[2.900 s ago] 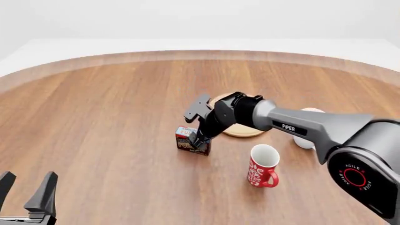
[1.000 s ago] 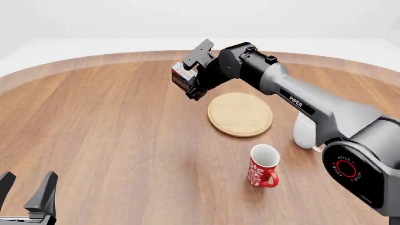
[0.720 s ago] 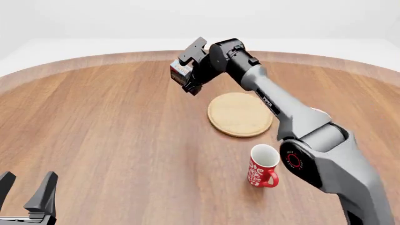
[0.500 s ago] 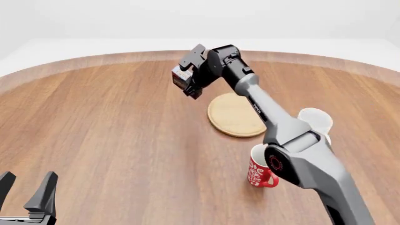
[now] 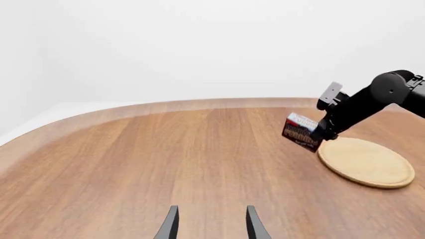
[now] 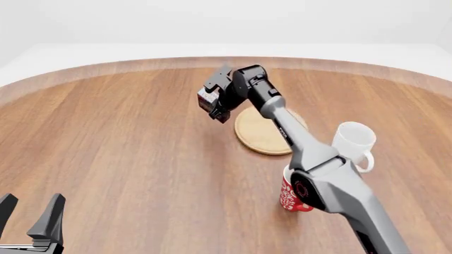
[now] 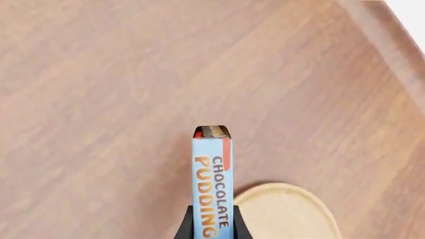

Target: Put the chocolate pudding to the left of the plate.

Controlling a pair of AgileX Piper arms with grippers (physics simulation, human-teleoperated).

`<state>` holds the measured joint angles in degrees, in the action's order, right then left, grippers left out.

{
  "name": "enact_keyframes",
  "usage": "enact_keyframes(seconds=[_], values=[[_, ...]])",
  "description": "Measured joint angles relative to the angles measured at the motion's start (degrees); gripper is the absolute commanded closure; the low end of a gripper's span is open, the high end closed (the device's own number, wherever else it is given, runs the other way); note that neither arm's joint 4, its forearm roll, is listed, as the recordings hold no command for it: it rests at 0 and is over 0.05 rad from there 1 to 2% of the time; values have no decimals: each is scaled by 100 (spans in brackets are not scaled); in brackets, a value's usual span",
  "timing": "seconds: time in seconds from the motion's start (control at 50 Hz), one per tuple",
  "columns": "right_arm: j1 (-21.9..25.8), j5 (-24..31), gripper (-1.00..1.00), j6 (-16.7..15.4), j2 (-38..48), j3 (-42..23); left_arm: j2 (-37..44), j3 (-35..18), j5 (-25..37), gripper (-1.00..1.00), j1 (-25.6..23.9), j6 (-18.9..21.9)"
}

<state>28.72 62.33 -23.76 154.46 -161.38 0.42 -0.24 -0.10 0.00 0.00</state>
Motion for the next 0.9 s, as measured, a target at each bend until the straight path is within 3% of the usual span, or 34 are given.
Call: enact_keyframes(seconds=[0.9], values=[[113, 130, 100, 41, 372, -66, 0, 0, 0, -100, 0, 0]])
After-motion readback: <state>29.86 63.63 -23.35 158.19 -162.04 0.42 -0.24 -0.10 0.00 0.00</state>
